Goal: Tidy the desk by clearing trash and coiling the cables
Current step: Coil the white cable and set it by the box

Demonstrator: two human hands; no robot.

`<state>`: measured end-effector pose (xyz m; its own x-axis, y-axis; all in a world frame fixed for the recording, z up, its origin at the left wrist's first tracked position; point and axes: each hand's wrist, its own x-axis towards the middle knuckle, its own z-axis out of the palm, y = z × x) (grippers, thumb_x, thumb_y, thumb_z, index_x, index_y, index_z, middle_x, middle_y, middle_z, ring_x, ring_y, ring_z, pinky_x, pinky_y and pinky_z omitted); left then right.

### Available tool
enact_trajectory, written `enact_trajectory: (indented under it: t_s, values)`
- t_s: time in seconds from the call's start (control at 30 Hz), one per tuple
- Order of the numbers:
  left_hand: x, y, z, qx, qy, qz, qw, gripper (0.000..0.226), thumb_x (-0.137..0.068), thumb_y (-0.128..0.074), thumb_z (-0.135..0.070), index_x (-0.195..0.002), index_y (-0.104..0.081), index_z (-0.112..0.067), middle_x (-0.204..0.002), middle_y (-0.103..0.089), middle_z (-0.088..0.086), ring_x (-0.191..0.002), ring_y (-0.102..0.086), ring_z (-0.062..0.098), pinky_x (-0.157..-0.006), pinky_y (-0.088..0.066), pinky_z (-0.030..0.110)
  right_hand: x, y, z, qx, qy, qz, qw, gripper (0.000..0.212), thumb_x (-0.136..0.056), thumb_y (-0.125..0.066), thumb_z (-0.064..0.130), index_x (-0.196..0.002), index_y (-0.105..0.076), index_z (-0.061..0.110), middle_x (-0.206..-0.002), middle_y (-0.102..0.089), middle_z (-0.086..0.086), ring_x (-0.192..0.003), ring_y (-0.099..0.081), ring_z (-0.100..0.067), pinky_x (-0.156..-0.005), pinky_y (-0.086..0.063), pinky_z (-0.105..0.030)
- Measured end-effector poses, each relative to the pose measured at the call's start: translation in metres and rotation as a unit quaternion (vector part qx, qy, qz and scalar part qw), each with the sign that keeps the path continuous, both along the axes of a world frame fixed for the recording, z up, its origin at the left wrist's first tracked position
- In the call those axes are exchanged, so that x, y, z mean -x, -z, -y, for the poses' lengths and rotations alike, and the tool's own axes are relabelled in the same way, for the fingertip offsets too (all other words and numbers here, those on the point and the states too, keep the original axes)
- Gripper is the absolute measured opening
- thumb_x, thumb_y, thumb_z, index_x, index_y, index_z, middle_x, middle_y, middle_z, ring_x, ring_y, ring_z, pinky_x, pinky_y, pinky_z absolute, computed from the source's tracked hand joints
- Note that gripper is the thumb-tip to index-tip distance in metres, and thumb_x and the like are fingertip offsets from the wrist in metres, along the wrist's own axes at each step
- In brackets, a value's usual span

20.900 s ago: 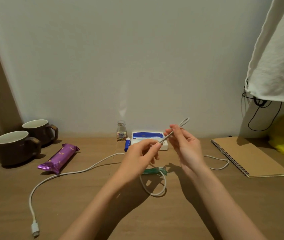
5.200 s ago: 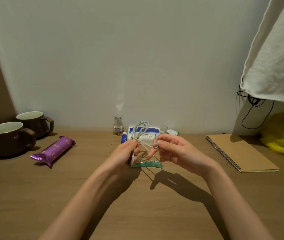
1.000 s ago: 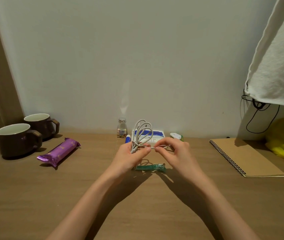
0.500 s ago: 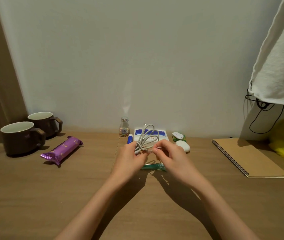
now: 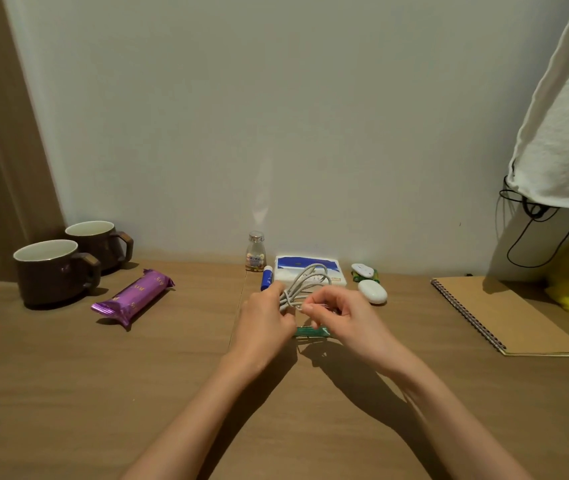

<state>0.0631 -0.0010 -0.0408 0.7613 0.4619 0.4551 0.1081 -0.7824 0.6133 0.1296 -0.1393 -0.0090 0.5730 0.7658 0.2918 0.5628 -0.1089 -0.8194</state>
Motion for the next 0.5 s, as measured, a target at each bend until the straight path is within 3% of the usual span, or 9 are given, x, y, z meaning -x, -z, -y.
enact_trajectory:
  t_s: [0.1, 0.2, 0.33, 0.4, 0.5]
  values:
    - [0.0, -0.008, -0.009, 0.204, 0.099, -0.006, 0.974, 0.015, -0.085, -0.065, -0.015, -0.098, -0.059, -0.021, -0.087, -0.065, -0.004, -0.077, -0.062, 0.011, -0.06, -0.047, 0.02, -0.007, -0.002, 0.003, -0.013, 0.033, 0.025, 0.999, 0.006, -0.09, -0.062, 0.022, -0.086, -0.067, 0.024, -0.075, -0.063, 0.008, -0.064, -0.054, 0.004, -0.058, -0.041, -0.013]
    - [0.003, -0.021, -0.016, 0.344, 0.136, 0.002, 0.929, 0.021, -0.083, -0.069, -0.017, -0.1, -0.059, -0.011, -0.074, -0.061, -0.002, -0.054, -0.055, 0.004, -0.049, -0.042, 0.017, -0.013, -0.002, 0.005, -0.019, 0.112, 0.07, 0.991, 0.004, -0.091, -0.061, 0.026, -0.089, -0.063, 0.028, -0.087, -0.063, 0.013, -0.069, -0.053, 0.007, -0.06, -0.038, -0.011]
    - [0.005, -0.031, -0.018, 0.544, 0.219, 0.057, 0.808, 0.013, -0.09, -0.059, -0.019, -0.088, -0.05, -0.01, -0.055, -0.038, -0.005, -0.042, -0.038, 0.007, -0.047, -0.038, 0.02, -0.012, -0.002, 0.008, 0.051, 0.093, 0.063, 0.992, 0.014, -0.095, -0.051, 0.035, -0.106, -0.059, 0.033, -0.094, -0.065, 0.012, -0.073, -0.056, 0.006, -0.056, -0.041, -0.007]
    - [0.004, -0.031, -0.017, 0.542, 0.218, 0.072, 0.809, 0.017, -0.092, -0.055, -0.023, -0.094, -0.051, -0.007, -0.052, -0.038, -0.007, -0.04, -0.037, 0.006, -0.047, -0.036, 0.02, -0.009, -0.004, 0.01, 0.09, 0.063, 0.088, 0.99, 0.018, -0.095, -0.05, 0.038, -0.107, -0.063, 0.035, -0.086, -0.066, 0.013, -0.073, -0.057, 0.01, -0.055, -0.042, -0.008]
    - [0.003, -0.026, -0.019, 0.494, 0.174, 0.098, 0.846, 0.021, -0.091, -0.056, -0.026, -0.093, -0.05, -0.006, -0.053, -0.043, -0.005, -0.038, -0.038, 0.005, -0.042, -0.03, 0.017, -0.004, -0.006, 0.01, 0.115, 0.049, 0.137, 0.983, 0.02, -0.095, -0.051, 0.036, -0.101, -0.07, 0.033, -0.08, -0.064, 0.016, -0.079, -0.059, -0.001, -0.062, -0.047, -0.016]
